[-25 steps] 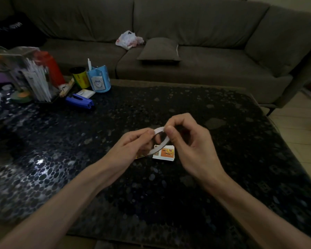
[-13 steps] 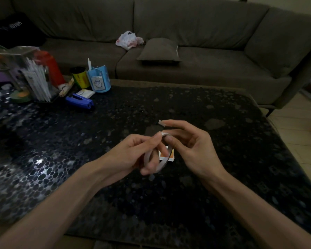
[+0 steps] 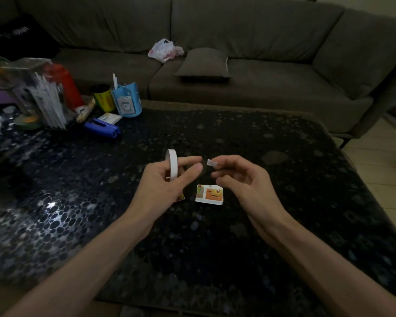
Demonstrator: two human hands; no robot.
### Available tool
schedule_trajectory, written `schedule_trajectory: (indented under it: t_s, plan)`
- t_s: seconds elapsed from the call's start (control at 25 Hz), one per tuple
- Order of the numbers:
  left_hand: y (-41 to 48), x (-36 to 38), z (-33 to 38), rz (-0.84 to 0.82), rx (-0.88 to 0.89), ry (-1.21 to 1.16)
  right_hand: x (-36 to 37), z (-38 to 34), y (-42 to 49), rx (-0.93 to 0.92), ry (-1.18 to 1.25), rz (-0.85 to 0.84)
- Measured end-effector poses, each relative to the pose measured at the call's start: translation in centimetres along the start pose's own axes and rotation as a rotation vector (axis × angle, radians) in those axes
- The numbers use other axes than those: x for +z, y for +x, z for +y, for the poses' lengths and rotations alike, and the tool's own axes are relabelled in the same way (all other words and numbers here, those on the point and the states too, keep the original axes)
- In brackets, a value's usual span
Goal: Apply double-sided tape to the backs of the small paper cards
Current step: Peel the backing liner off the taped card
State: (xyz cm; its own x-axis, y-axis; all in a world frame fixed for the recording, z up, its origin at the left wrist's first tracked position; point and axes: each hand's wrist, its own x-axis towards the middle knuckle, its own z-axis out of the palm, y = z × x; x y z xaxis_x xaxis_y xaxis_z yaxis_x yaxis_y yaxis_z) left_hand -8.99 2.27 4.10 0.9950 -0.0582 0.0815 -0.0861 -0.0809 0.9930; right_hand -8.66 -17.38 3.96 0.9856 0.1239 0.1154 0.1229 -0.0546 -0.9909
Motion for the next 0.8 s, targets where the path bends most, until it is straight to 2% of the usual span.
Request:
schedule_trajectory:
  t_s: [0.08, 0.16, 0.48, 0.8]
  plan:
    - [0.0, 0.3, -0.2, 0.044, 0.132, 0.09, 0.2, -0.1, 0.0, 0.003, 0.002, -0.032]
    - [0.1, 0.4, -0.4, 0.052, 0.181, 0.124, 0.2, -0.2, -0.1, 0.011, -0.001, -0.043]
    - [0.2, 0.3, -0.2, 0.057, 0.188, 0.146, 0.3, -0.1, -0.2, 0.035, -0.026, -0.085]
    - [0.1, 0.5, 0.1, 0.274, 0.196, 0.23, 1.4, -0.2, -0.8, 0.074, 0.001, -0.139]
